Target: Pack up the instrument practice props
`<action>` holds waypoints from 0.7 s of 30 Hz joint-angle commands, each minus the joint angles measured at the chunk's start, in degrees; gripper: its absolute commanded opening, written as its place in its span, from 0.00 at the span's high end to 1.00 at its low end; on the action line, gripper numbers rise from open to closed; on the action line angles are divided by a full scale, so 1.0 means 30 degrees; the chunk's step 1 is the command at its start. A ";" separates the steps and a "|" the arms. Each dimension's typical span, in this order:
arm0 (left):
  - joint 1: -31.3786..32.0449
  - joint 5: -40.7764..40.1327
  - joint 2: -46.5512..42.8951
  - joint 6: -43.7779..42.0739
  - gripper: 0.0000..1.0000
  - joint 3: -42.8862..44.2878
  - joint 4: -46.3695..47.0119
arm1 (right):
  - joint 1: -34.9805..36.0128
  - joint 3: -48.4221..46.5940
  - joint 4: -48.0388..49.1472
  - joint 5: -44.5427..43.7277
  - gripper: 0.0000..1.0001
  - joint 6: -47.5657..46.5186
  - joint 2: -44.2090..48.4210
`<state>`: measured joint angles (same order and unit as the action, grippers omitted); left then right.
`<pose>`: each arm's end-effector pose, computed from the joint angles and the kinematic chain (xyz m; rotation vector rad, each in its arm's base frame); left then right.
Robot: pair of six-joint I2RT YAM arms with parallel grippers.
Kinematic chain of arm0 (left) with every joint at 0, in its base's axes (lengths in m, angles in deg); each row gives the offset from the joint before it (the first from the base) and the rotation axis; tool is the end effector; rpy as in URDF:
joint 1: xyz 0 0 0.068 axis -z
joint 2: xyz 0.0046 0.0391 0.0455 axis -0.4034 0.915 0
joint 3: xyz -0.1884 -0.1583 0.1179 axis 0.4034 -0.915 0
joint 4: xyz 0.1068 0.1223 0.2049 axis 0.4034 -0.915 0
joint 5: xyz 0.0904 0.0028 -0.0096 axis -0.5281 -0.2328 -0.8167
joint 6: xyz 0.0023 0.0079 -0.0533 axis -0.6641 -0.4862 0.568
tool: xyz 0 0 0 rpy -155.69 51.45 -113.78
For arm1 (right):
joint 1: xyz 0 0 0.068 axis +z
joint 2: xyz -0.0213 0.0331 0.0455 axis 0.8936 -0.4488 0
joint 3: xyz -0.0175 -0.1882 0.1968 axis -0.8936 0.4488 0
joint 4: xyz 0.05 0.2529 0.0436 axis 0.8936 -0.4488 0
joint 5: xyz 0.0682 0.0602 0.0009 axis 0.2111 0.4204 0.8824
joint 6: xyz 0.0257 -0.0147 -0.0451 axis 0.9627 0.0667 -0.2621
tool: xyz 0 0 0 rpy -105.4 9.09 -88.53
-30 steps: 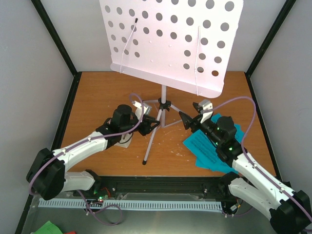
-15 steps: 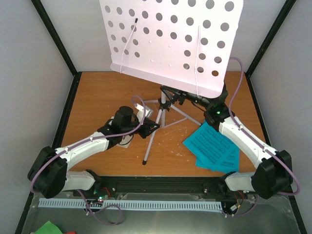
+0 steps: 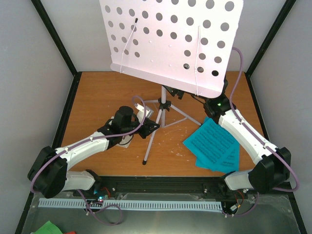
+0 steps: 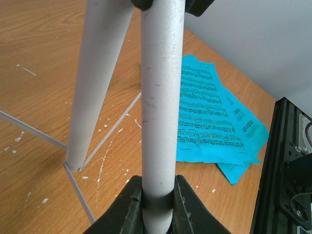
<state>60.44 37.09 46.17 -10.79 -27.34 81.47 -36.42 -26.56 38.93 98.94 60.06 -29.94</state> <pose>0.2100 -0.1763 0.2343 0.7137 2.0308 -1.0198 0.2705 0.1644 0.4138 -0.9084 1.2570 0.9572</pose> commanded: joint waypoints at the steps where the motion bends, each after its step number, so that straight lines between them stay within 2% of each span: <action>1: -0.0085 -0.0334 0.0060 0.0293 1.00 0.0344 0.0314 | -0.0128 -0.0583 -0.0876 0.0356 0.59 -0.0415 -0.0179; 10: -0.0086 -0.0447 -0.0147 0.0208 1.00 0.0019 0.0785 | -0.0123 -0.0882 -0.0699 0.0504 0.96 -0.0013 -0.0177; 21: -0.0090 -0.1403 -0.1077 -0.0228 1.00 0.0276 0.3329 | 0.0537 -0.0773 0.0722 0.1405 0.97 0.0799 -0.0350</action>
<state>60.46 35.86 45.49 -10.83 -28.33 83.85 -36.31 -27.26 37.47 100.67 60.67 -31.05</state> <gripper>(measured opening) 0.151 0.244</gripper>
